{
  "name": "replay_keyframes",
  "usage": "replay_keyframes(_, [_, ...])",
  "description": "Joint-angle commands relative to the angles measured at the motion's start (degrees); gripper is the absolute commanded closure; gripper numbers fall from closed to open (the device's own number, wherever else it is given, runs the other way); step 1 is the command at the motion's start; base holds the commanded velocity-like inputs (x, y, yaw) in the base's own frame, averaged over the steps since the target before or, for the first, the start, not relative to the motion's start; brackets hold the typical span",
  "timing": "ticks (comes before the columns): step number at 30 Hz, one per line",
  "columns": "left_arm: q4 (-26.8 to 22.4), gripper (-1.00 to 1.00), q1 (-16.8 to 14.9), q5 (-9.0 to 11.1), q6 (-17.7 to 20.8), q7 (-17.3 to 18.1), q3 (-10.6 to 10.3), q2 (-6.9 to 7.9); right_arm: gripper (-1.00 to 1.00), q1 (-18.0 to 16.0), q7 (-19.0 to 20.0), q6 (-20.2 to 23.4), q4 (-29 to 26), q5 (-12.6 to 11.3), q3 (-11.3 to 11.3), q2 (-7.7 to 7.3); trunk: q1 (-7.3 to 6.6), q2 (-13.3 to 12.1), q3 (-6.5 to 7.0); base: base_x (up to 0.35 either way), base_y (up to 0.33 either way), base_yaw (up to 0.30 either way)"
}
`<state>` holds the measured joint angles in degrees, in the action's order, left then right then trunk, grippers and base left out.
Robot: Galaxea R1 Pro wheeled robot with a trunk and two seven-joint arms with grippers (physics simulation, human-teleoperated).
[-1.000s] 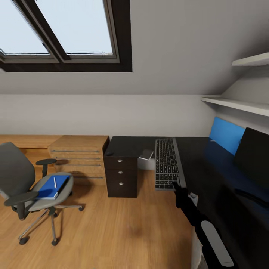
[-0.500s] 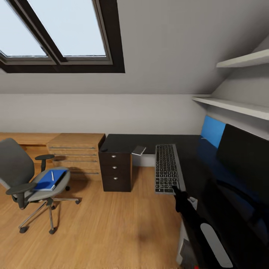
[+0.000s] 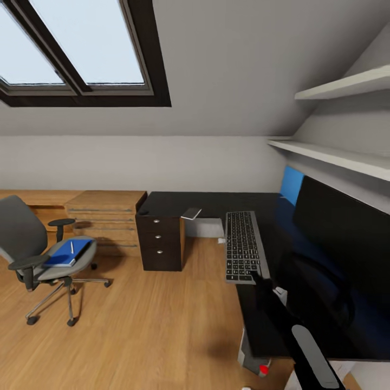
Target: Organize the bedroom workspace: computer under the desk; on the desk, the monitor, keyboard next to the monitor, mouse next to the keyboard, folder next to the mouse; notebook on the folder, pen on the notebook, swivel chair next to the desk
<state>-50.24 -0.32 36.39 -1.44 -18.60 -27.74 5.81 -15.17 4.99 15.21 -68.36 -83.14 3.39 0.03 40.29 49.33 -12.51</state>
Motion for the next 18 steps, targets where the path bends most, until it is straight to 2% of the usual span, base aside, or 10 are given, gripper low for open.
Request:
replay_keyframes(1, [-0.1, -1.0, 0.0, 0.5, -0.1, -0.4, -0.3, 0.08, 1.0, 0.0, 0.2, 0.3, 0.1, -0.6, 0.1, 0.02, -0.02, 0.1, -0.07, -0.237, -0.26, 0.0])
replay_keyframes(2, [-0.1, -1.0, 0.0, 0.5, -0.2, -0.4, -0.3, 0.08, 1.0, 0.0, 0.2, 0.3, 0.4, -0.6, 0.1, 0.02, -0.02, 0.1, -0.07, -0.237, -0.26, 0.0])
replay_keyframes(3, [-0.1, -1.0, 0.0, 0.5, -0.2, -0.3, 0.1, 0.13, 1.0, -0.1, -0.2, 0.5, 3.3, -0.6, 0.2, -0.37, -0.02, 0.1, -0.07, -0.234, -0.256, 0.0])
replay_keyframes(4, [-0.2, -1.0, 0.0, 0.6, -0.3, -0.2, 0.4, 0.23, 1.0, -0.1, -0.4, 0.5, 5.9, -1.0, 0.4, -1.82, -0.02, 0.1, -0.07, -0.119, -0.116, 0.0])
replay_keyframes(7, [-0.1, -1.0, 0.0, 0.6, -0.5, -0.2, 0.4, 0.19, 1.0, -0.3, -0.4, 0.9, 7.2, -1.7, 0.5, -3.89, -0.02, 0.1, -0.07, -0.047, -0.046, 0.0])
replay_keyframes(9, [-0.1, -1.0, 0.0, 0.6, -0.5, -0.3, 0.4, 0.2, 1.0, -0.5, -0.4, 2.9, 9.8, -1.8, 0.6, -5.04, -0.02, 0.1, -0.07, -0.008, -0.008, 0.0])
replay_keyframes(10, [-0.1, -1.0, 0.0, 0.6, -0.5, -0.4, 0.3, 0.18, 1.0, -0.8, -0.3, 7.6, 12.5, -3.2, 0.6, -6.54, -0.02, 0.1, -0.07, 0.0, 0.0, 0.0])
replay_keyframes(12, [-0.1, -1.0, 0.0, 0.6, -0.5, -0.4, 0.3, 0.17, 1.0, -1.0, -0.3, 8.2, 13.6, -4.5, 0.6, -7.73, -0.02, 0.1, -0.07, 0.0, 0.0, 0.0])
replay_keyframes(14, [-0.1, -1.0, 0.0, 0.6, -0.5, -0.4, 0.3, 0.17, 1.0, -2.4, -0.3, 10.7, 16.4, -6.9, 0.6, -9.73, -0.02, 0.1, -0.07, 0.0, 0.0, 0.0])
replay_keyframes(18, [-0.1, -1.0, 0.0, 0.6, -0.5, -0.4, 0.3, 0.17, 1.0, -5.3, -0.1, 16.2, 22.1, -8.2, 0.6, -11.13, -0.02, 0.1, -0.07, 0.0, 0.0, 0.0])
